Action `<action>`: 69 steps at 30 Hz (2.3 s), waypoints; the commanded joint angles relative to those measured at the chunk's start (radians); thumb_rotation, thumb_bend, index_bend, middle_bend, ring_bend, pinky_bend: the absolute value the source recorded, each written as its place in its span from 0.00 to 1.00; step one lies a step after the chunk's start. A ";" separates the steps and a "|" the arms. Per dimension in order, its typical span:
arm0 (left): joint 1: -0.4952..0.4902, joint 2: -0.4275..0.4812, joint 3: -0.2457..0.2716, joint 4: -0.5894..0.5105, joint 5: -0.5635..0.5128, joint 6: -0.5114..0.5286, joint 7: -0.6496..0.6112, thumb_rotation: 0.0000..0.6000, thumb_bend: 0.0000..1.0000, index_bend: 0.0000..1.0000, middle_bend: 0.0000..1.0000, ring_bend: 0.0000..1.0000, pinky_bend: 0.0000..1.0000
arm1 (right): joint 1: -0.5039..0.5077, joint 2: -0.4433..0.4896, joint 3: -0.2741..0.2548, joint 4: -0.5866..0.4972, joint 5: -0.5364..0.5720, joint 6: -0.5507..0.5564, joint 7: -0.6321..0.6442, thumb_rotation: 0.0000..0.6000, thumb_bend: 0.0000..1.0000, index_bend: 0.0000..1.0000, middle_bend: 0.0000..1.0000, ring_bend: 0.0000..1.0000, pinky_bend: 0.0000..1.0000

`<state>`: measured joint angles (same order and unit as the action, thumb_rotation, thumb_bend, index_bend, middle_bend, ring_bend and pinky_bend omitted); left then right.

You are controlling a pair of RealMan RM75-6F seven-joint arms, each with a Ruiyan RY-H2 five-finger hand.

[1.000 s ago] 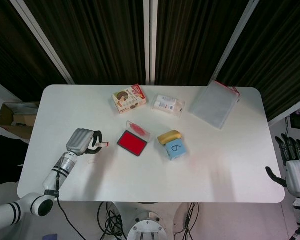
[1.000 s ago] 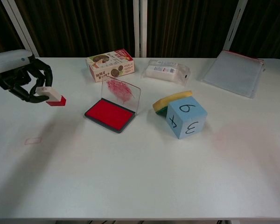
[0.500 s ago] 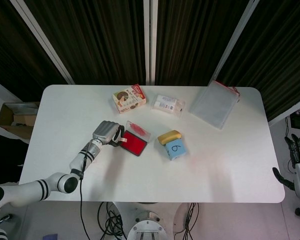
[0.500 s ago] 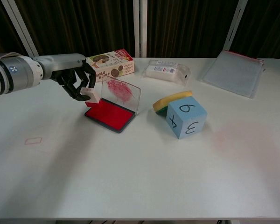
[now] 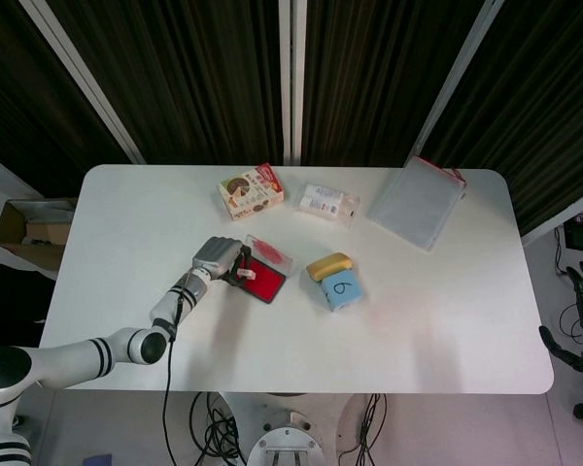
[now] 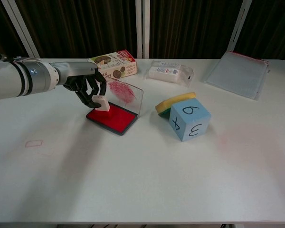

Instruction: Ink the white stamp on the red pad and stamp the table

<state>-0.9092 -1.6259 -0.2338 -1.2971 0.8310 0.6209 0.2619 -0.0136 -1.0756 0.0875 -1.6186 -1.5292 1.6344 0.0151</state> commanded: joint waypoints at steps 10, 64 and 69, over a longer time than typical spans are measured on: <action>-0.052 -0.046 0.018 0.055 -0.007 -0.022 -0.031 1.00 0.50 0.65 0.71 0.99 1.00 | 0.001 -0.007 0.000 0.026 0.016 -0.019 0.019 1.00 0.16 0.00 0.00 0.00 0.00; 0.397 0.285 0.256 -0.178 0.454 0.348 -0.451 1.00 0.50 0.66 0.72 1.00 1.00 | 0.033 -0.059 -0.020 0.070 -0.001 -0.087 0.015 1.00 0.17 0.00 0.00 0.00 0.00; 0.393 0.255 0.260 -0.126 0.473 0.312 -0.483 1.00 0.50 0.66 0.72 1.00 1.00 | 0.037 -0.056 -0.023 0.046 -0.006 -0.091 -0.015 1.00 0.17 0.00 0.00 0.00 0.00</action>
<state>-0.5150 -1.3620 0.0217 -1.4341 1.3006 0.9469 -0.2151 0.0221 -1.1326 0.0650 -1.5698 -1.5336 1.5434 0.0021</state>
